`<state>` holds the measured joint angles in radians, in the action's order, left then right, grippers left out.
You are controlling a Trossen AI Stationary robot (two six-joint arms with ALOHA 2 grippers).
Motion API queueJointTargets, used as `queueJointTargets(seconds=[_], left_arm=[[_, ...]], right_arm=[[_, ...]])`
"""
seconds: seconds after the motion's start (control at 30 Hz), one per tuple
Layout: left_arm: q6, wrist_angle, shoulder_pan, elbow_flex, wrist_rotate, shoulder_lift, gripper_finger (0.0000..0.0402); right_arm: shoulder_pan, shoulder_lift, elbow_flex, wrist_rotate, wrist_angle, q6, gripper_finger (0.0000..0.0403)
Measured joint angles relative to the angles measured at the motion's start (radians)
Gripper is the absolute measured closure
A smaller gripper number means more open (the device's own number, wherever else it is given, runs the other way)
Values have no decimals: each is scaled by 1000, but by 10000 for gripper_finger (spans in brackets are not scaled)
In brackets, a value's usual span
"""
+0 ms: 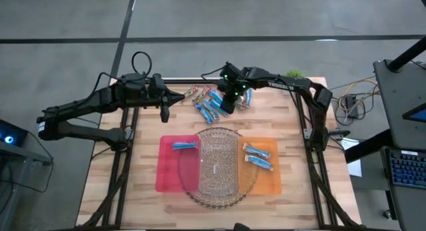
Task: Pick and place Granola Bars by type
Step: Put the red granola bar into the pink bin
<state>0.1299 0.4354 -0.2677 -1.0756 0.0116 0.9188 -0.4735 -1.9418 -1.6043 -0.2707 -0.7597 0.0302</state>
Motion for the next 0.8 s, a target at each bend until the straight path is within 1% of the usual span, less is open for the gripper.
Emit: queueJointTargets(seconds=[0.13,0.23,0.33,0.6,0.7,0.8], left_arm=[[0,0,0,0,0,0,401],[0,0,0,0,0,0,401],[0,0,0,0,0,0,401],[-1,0,0,0,0,0,401],[-1,0,0,0,0,0,401],[-2,0,0,0,0,0,401]], right_arm=[[5,-18,0,0,-11,5,394],[7,-24,0,-3,-29,5,382],[9,-27,0,-19,-31,7,355],[15,-43,0,-24,-33,27,263],[18,-50,0,-25,-30,51,240],[20,-61,0,-26,-27,52,226]])
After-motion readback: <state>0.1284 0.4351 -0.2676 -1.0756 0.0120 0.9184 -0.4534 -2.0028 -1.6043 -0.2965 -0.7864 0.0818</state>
